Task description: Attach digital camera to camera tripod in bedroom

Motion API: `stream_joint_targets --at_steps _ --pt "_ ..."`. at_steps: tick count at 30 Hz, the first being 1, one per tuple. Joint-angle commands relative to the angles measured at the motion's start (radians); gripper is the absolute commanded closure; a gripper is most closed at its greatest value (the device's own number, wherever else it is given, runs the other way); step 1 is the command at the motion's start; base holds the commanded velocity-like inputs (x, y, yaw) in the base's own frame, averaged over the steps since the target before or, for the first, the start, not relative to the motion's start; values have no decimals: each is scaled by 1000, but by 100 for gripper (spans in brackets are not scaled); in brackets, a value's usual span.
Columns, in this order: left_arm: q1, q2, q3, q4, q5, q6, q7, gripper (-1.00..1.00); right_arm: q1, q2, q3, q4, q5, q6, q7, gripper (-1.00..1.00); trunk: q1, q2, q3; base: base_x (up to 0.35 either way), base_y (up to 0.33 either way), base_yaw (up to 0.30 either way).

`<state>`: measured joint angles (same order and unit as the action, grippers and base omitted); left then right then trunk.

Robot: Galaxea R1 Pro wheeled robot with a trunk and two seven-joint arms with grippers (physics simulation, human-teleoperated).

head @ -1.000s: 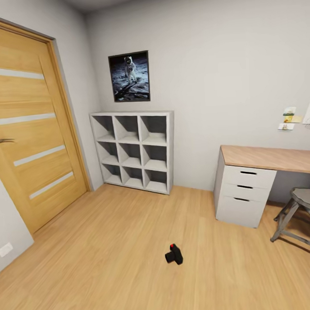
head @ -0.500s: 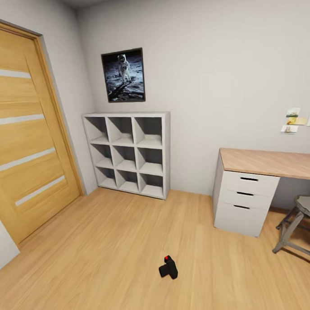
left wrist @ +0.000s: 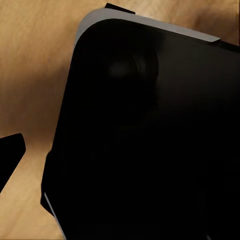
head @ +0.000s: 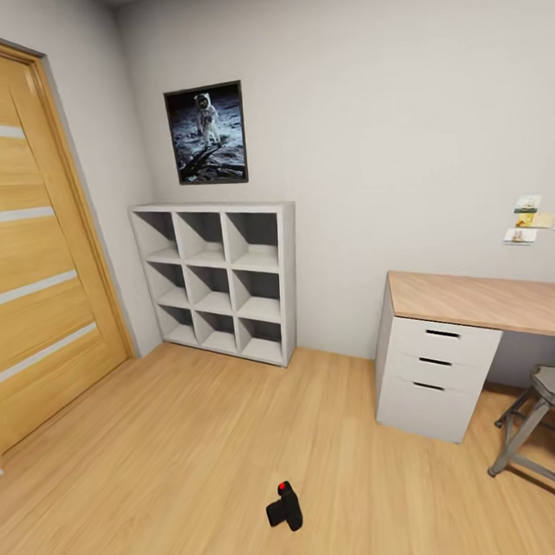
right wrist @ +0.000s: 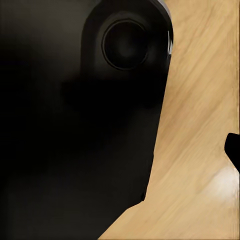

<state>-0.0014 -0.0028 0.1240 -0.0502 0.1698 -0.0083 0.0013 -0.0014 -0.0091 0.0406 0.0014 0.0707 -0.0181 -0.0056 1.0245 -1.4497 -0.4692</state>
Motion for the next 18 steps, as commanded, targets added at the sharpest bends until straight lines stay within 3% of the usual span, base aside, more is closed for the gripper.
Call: stream_joint_targets --at_steps 1,14,18 --pt "0 0 6 0 3 -1 0 -100 0 0 3 0 7 -2 -1 -100 0 0 -1 283 -231 0" --pt "0 0 7 0 9 -1 2 -100 0 1 3 0 6 -9 -1 -100 0 0 -1 281 -231 2" --pt "0 0 7 0 11 -1 2 -100 0 0 4 0 7 -9 -1 -100 0 0 -1 281 -231 153"
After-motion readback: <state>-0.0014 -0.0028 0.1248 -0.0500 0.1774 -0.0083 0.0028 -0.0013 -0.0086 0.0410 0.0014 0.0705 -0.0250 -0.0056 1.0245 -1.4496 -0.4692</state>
